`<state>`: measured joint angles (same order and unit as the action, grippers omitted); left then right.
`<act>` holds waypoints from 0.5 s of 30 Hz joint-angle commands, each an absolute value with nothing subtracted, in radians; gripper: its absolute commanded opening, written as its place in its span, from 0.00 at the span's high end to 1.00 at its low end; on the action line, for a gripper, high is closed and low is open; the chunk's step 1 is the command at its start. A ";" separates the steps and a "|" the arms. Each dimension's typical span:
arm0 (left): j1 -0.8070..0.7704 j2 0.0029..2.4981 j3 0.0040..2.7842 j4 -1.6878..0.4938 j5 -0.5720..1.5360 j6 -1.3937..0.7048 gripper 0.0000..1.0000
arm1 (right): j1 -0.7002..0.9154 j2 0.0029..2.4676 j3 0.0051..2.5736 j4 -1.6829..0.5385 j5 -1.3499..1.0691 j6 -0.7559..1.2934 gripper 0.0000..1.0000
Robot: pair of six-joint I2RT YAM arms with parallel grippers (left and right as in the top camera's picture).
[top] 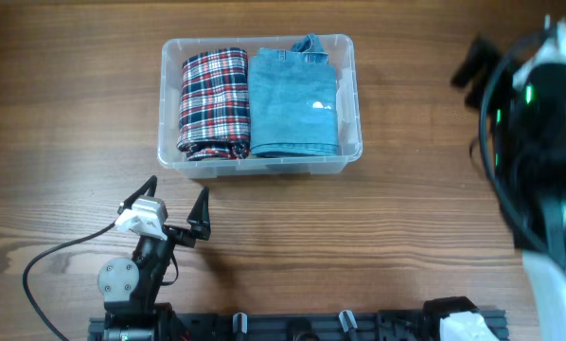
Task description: Pack container
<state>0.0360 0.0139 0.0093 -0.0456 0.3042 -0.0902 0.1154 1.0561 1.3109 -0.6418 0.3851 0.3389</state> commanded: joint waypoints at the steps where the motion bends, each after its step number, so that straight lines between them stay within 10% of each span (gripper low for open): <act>1: 0.044 0.007 0.006 -0.049 0.295 -0.078 0.00 | 0.120 0.912 1.120 -0.648 0.383 0.341 0.00; 15: 0.044 0.007 0.006 -0.049 0.295 -0.078 0.00 | 0.117 0.270 0.580 -0.524 0.297 0.336 0.00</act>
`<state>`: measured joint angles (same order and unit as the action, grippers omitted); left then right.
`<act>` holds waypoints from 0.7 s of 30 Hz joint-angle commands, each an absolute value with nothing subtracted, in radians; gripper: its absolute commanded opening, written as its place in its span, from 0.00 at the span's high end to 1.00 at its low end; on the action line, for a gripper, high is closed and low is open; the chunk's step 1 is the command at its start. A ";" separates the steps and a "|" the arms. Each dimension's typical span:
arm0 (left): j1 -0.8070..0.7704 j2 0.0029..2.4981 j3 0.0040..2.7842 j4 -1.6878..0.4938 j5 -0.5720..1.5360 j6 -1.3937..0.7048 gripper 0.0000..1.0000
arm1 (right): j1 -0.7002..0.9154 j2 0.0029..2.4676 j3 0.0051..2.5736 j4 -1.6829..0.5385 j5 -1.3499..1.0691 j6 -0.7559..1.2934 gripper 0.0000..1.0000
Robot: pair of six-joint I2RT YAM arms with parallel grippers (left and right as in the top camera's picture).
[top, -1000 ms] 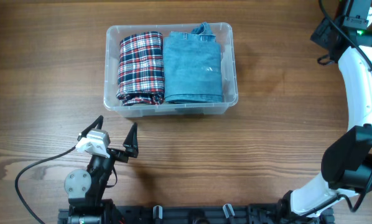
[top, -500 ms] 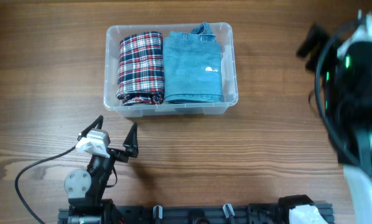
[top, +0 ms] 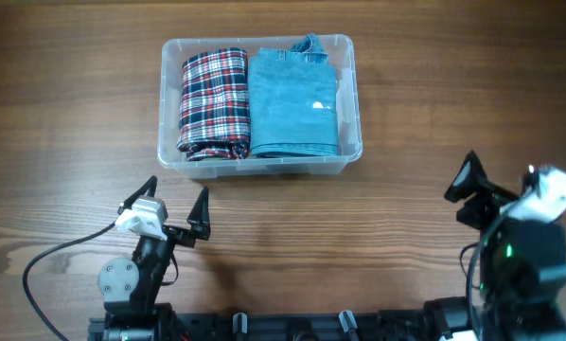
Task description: Pack container
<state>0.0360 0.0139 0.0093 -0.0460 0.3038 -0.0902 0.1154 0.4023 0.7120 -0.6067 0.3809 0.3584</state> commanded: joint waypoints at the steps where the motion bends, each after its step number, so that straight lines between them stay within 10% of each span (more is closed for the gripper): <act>1: 0.044 0.007 0.006 -0.049 0.295 -0.078 0.00 | 0.116 0.222 0.532 -0.479 0.263 0.303 0.00; 21: 0.044 0.007 0.006 -0.049 0.295 -0.078 0.00 | 0.001 0.004 0.099 -0.004 -0.047 0.234 0.00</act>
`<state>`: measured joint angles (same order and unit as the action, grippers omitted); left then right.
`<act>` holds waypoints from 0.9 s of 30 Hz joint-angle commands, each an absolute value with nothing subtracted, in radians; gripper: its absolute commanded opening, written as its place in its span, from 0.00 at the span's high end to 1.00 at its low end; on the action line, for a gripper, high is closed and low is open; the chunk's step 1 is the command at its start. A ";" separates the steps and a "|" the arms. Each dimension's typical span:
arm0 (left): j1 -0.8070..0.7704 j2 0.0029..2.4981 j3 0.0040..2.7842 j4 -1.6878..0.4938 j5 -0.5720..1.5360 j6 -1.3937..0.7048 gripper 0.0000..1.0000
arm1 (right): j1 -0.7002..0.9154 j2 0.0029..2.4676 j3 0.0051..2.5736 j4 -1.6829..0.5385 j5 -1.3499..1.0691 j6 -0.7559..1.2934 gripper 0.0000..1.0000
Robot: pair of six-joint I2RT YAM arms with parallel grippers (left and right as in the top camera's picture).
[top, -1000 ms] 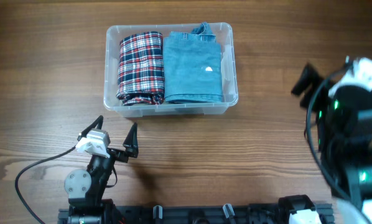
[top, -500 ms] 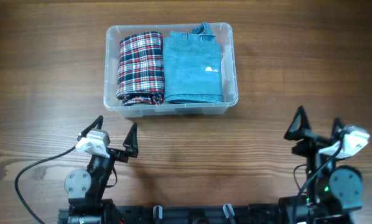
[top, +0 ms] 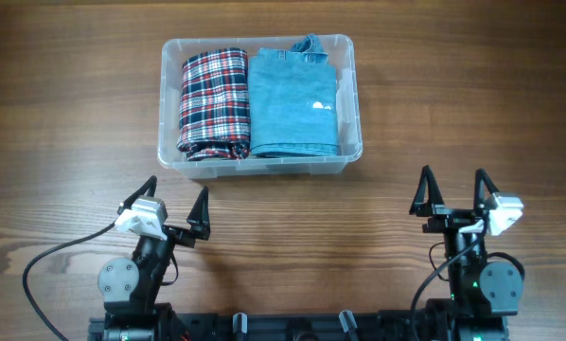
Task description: Pack container
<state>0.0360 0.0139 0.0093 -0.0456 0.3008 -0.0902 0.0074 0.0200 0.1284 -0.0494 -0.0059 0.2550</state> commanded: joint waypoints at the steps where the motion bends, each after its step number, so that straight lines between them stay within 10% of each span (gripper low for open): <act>1: 0.044 0.007 0.006 -0.049 0.295 -0.078 0.00 | 0.001 0.004 0.089 0.017 -0.048 0.233 0.00; 27: 0.044 0.007 0.006 -0.049 0.295 -0.078 0.00 | -0.057 0.005 0.005 0.002 -0.072 0.212 0.00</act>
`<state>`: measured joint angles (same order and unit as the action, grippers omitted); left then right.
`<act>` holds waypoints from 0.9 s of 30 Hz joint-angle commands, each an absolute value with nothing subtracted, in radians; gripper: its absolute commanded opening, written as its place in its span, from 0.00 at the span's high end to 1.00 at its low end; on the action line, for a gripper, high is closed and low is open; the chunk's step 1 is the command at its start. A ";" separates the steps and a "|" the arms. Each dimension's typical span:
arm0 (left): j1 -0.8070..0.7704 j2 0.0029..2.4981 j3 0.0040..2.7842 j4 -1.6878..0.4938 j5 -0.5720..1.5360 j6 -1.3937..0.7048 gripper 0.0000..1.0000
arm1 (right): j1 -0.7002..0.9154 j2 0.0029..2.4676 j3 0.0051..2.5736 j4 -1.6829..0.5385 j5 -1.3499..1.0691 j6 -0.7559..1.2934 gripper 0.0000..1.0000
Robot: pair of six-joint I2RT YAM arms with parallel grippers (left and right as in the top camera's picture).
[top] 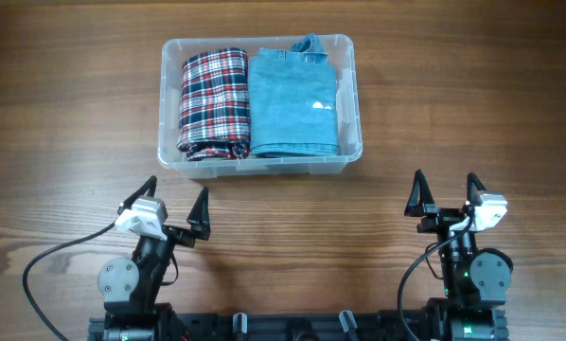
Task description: Pack container
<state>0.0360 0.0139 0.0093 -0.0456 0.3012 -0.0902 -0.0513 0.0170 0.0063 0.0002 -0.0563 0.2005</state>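
A clear plastic container [351, 95] stands at the back middle of the table. Inside it lie a folded red, white and navy plaid cloth [213, 102] on the left and folded blue denim [294, 102] on the right, side by side. My left gripper [175, 202] rests open near the front left, fingers spread and empty. Open and empty as well, my right gripper [444, 193] sits near the front right. Both are well clear of the container.
The brown wooden table [65, 114] surrounds the container. A black cable [46, 260] loops from the left arm's base toward the front edge. A black rail [292, 327] runs along the front.
My right arm has shifted slightly to the left and a little farther back at the front right. Its fingers stay open. The left arm and the container have not moved.
The right arm was first raised close to the camera at the right edge. Then it was lower at the front right. It now rests folded at the front right with its gripper open. The left arm and the packed container stayed the same throughout.
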 commanded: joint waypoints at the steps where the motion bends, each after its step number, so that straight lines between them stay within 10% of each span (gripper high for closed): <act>1: 0.044 0.007 0.006 -0.049 0.295 -0.078 0.00 | -0.057 0.005 0.005 0.002 -0.072 0.212 0.00; 27: 0.044 0.007 0.006 -0.049 0.295 -0.078 0.00 | -0.057 0.014 0.005 0.002 -0.072 0.212 0.00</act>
